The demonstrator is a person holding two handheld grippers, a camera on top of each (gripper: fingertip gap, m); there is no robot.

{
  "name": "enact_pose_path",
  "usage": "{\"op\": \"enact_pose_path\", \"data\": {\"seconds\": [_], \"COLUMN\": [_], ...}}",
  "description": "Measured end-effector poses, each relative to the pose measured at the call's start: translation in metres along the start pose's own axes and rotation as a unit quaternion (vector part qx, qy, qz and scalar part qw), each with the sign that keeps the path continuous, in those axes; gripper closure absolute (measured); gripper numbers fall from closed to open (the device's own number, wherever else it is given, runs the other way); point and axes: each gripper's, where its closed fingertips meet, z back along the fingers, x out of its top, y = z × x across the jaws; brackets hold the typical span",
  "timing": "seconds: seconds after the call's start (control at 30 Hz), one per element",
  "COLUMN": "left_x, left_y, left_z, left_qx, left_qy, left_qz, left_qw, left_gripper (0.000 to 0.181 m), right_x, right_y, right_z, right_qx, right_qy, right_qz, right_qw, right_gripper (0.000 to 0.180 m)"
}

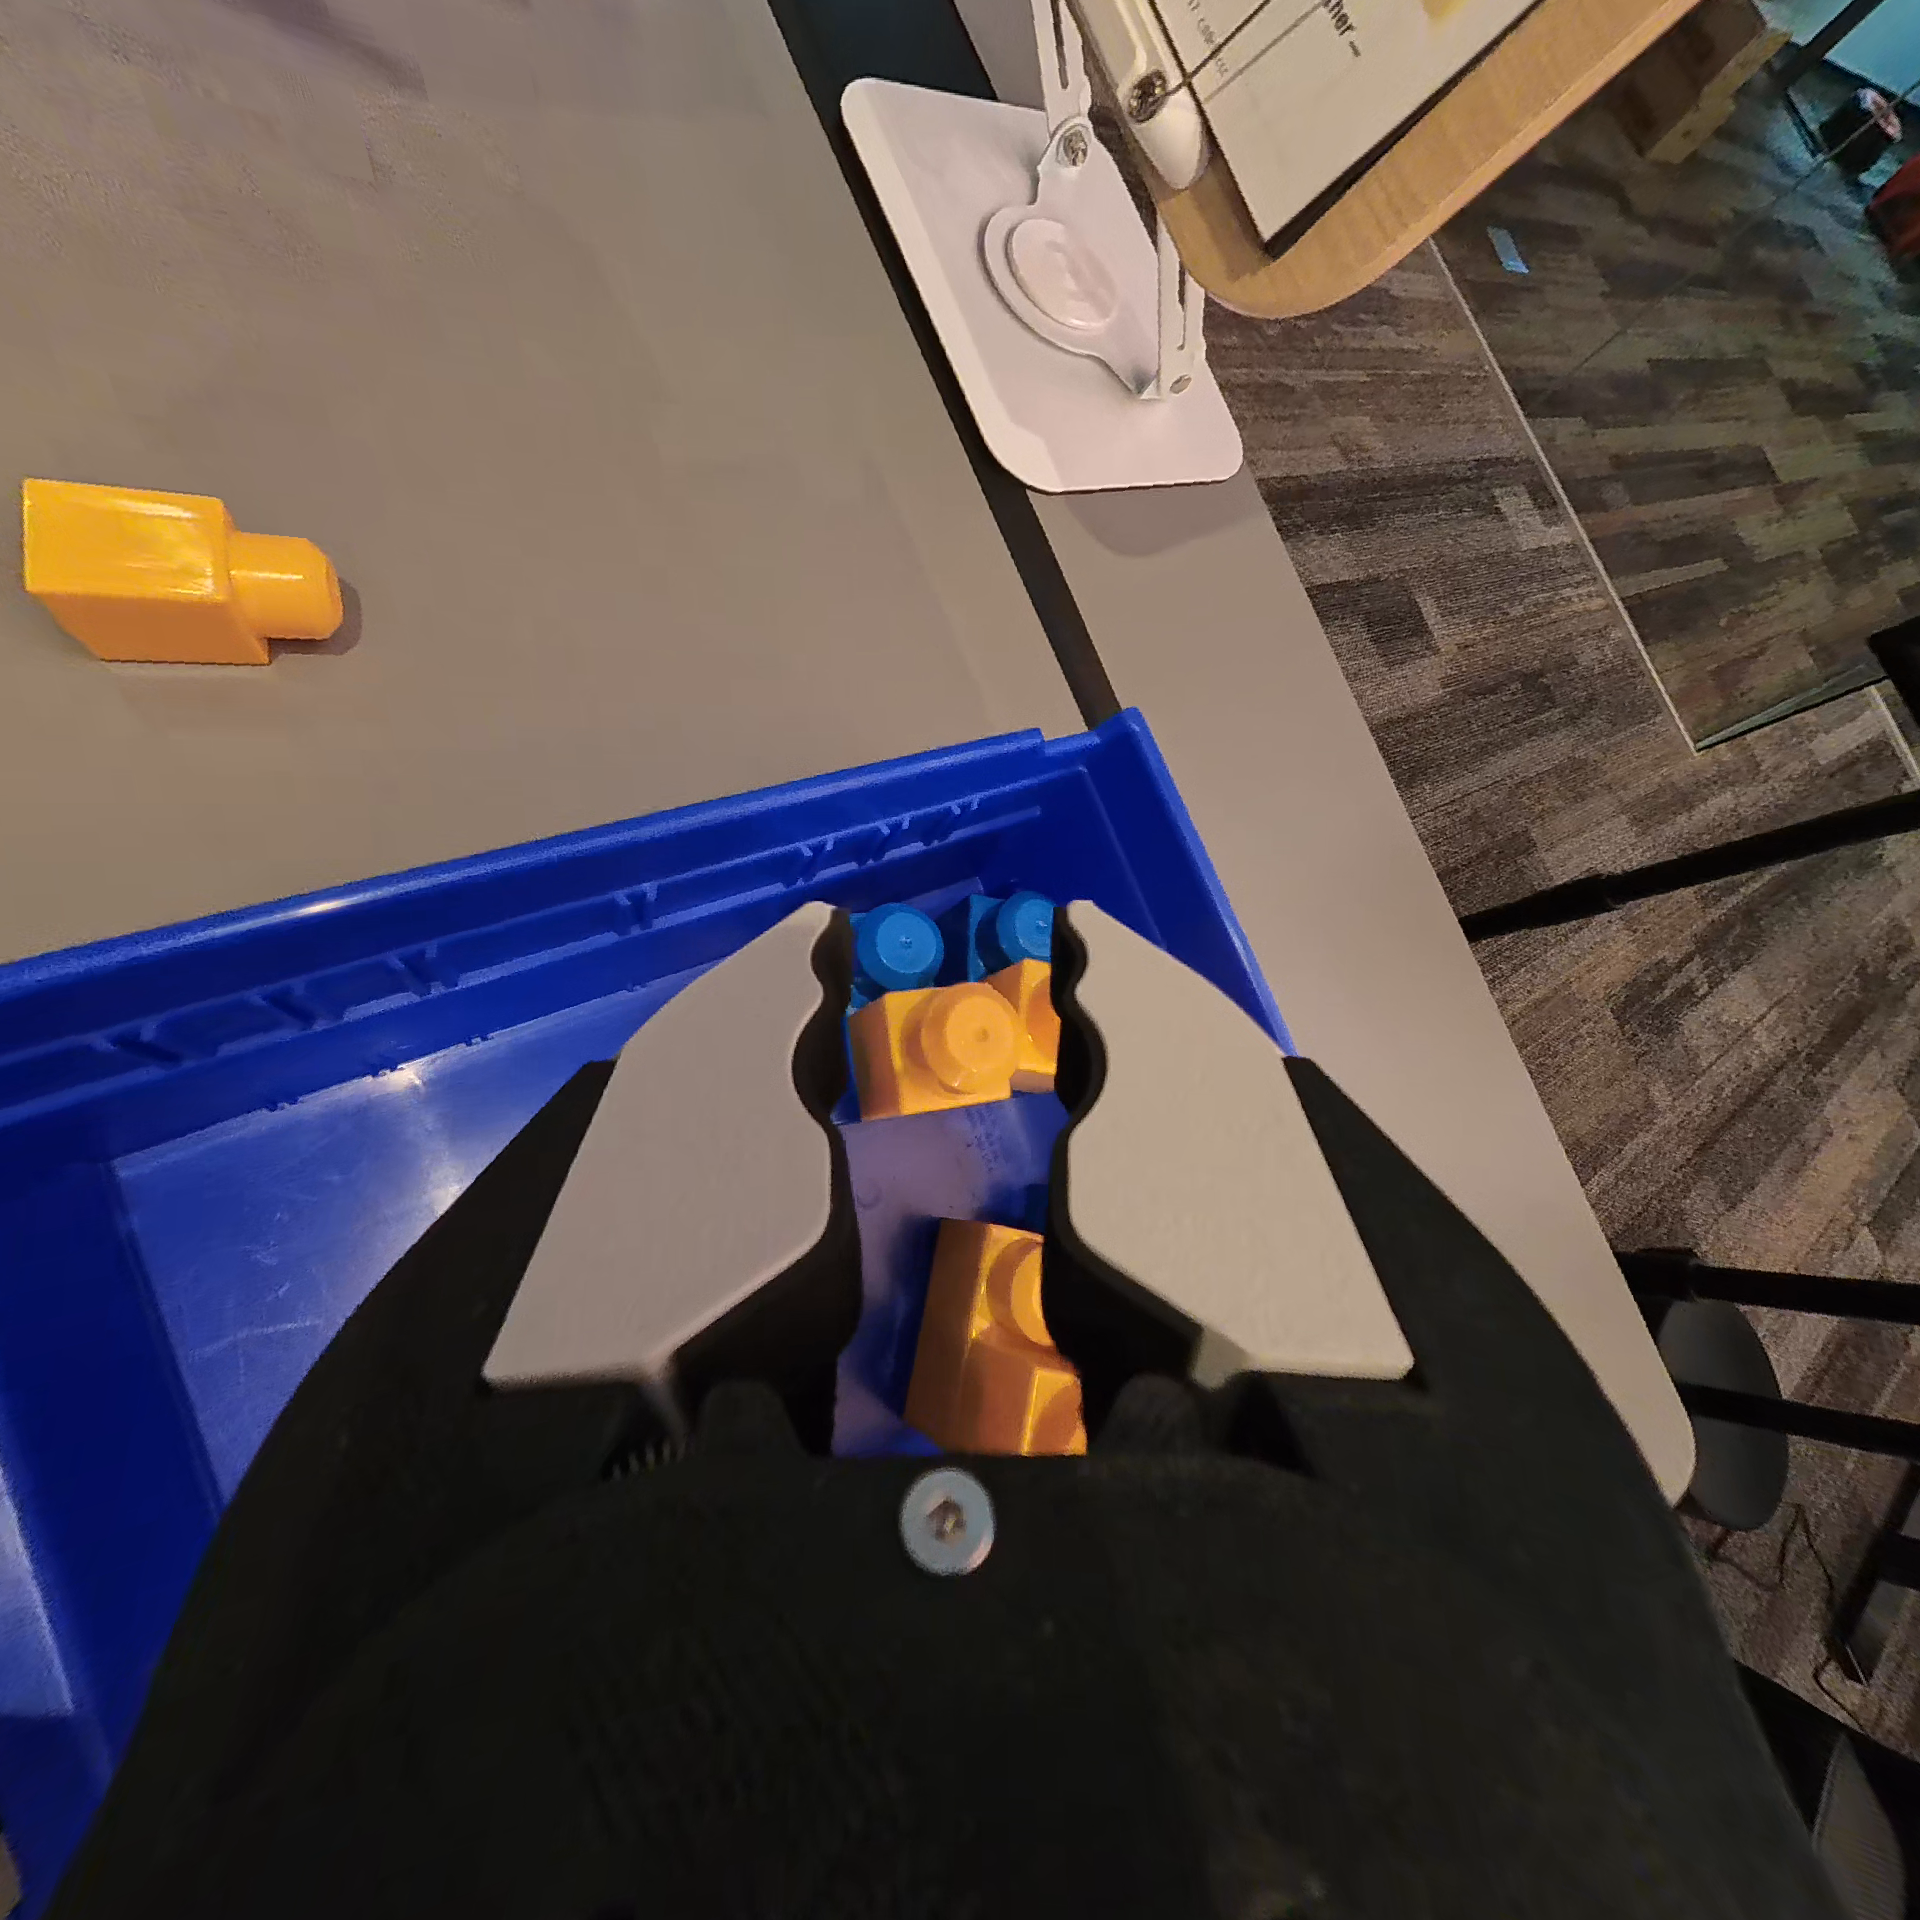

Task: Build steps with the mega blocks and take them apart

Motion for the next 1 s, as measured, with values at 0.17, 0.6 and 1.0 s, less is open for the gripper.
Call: {"op": "enact_pose_path", "data": {"seconds": [0.17, 0.6, 1.0], "left_x": [-0.091, -0.154, -0.168], "left_y": [0.08, 0.063, 0.065], "left_z": [-0.003, -0.054, -0.061], "left_qx": [0.014, -0.005, 0.038], "left_qy": [0.03, 0.099, 0.14], "left_qz": [0.167, 0.179, 0.16], "left_qw": [0.985, 0.979, 0.977], "left_gripper": [0.108, 0.096, 0.101], "right_x": [-0.003, -0.012, -0.015], "right_y": [0.005, 0.008, 0.011], "right_z": [-0.01, -0.012, -0.013], "right_qx": [0.013, 0.024, 0.033], "right_qy": [0.018, 0.033, 0.036], "right_qz": [0.003, -0.009, -0.014], "right_qw": [1.0, 0.999, 0.999], "right_gripper": [0.142, 0.142, 0.142]}}
